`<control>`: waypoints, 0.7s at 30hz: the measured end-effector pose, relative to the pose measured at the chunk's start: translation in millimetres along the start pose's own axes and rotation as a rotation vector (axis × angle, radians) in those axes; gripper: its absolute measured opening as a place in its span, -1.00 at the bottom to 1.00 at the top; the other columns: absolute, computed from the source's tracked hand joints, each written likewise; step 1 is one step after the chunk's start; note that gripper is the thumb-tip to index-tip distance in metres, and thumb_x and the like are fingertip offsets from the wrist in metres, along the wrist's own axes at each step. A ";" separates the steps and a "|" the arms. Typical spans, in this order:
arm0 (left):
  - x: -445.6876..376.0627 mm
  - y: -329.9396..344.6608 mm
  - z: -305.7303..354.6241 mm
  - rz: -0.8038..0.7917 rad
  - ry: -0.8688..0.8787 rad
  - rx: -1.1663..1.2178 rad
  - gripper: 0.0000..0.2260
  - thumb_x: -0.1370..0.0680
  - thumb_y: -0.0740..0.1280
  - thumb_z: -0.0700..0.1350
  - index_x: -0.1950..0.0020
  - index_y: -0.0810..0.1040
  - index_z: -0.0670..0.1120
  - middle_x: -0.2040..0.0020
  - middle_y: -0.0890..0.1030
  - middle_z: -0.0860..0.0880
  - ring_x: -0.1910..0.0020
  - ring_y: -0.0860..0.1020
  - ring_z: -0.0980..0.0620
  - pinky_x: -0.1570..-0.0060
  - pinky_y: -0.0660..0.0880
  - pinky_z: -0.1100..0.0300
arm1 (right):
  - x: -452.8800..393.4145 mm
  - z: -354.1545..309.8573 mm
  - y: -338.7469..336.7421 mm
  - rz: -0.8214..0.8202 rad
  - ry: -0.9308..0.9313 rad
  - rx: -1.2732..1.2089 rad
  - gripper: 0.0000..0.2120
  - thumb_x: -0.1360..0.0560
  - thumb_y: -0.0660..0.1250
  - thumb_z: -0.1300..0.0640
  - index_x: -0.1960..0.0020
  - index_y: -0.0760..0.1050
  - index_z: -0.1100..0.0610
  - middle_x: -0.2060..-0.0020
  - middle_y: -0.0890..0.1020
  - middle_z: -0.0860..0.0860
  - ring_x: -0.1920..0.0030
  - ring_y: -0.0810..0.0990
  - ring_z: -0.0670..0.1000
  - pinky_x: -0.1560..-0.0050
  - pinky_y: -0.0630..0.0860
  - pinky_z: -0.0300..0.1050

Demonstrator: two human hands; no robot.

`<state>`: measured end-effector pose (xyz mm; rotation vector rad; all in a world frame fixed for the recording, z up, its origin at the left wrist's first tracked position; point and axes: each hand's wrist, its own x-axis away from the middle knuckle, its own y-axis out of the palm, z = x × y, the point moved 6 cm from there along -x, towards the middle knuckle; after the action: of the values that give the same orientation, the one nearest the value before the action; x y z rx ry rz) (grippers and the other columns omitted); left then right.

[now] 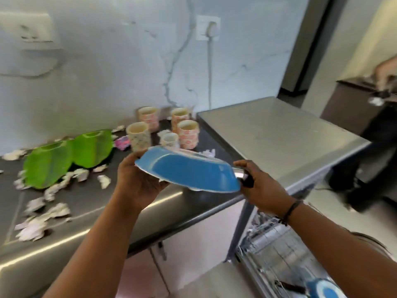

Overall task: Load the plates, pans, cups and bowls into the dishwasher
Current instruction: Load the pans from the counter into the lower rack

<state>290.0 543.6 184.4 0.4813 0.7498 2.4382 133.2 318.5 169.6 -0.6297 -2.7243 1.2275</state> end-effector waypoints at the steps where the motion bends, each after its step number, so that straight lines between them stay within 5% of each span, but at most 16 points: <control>1: -10.2 30.8 -18.5 -0.059 -0.026 -0.028 -0.75 -0.24 0.36 0.01 0.20 0.69 -0.08 0.17 0.68 -0.07 0.18 0.64 -0.05 0.12 0.56 0.14 | 9.1 28.0 -23.2 0.028 0.037 0.000 -0.57 -0.48 0.38 0.09 -0.29 0.34 -0.11 0.00 0.62 -0.07 0.01 0.62 0.05 -0.08 0.53 0.08; 5: -45.3 151.6 -111.2 -0.191 -0.182 -0.131 -0.70 -0.37 0.20 -0.12 0.17 0.72 -0.14 0.17 0.69 -0.12 0.22 0.66 -0.10 0.22 0.61 0.14 | 57.2 145.4 -108.1 0.136 0.191 0.065 -0.68 -0.46 0.37 0.07 -0.12 0.38 -0.21 0.09 0.66 -0.12 0.08 0.64 0.03 0.04 0.55 0.05; 9: -70.7 270.9 -229.1 -0.302 -0.372 -0.278 -0.59 -0.37 0.19 -0.14 -0.13 0.61 -0.22 -0.02 0.62 -0.21 0.05 0.57 -0.18 -0.04 0.50 0.00 | 118.3 268.3 -183.5 0.245 0.344 0.040 -0.79 -0.41 0.40 0.16 0.05 0.47 -0.09 0.22 0.64 -0.14 0.20 0.60 -0.06 0.13 0.52 0.01; 12: -77.9 334.9 -313.0 -0.394 -0.522 -0.448 -0.82 -0.45 0.26 -0.10 0.12 0.65 -0.12 0.25 0.66 -0.10 0.29 0.61 -0.07 0.19 0.51 0.15 | 155.8 346.9 -222.4 0.276 0.487 0.055 -0.79 -0.39 0.40 0.20 0.12 0.48 -0.08 0.27 0.63 -0.15 0.22 0.59 -0.03 0.14 0.53 0.04; 17: -96.5 349.7 -431.1 -0.316 -0.678 -0.736 -0.78 -0.49 0.39 0.07 0.03 0.65 -0.06 0.11 0.71 -0.04 0.13 0.65 -0.03 0.10 0.52 0.14 | 196.6 446.3 -236.3 0.224 0.730 0.233 -0.81 -0.42 0.33 0.08 0.03 0.43 -0.16 0.22 0.66 -0.09 0.15 0.62 0.16 0.19 0.43 -0.09; 21: -111.9 305.7 -497.6 -0.207 -0.840 -0.841 -0.69 -0.46 0.45 0.04 -0.10 0.60 -0.11 -0.03 0.66 -0.09 -0.02 0.62 -0.08 0.04 0.56 0.07 | 207.7 492.1 -194.3 0.044 0.789 0.337 -0.83 -0.46 0.27 -0.06 -0.03 0.40 -0.08 0.14 0.67 -0.03 0.07 0.64 0.14 0.01 0.44 -0.06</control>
<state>24.5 61.4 -40.6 0.9003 -0.5287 1.8408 -240.6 -56.4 -37.4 -0.8902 -1.8249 1.0920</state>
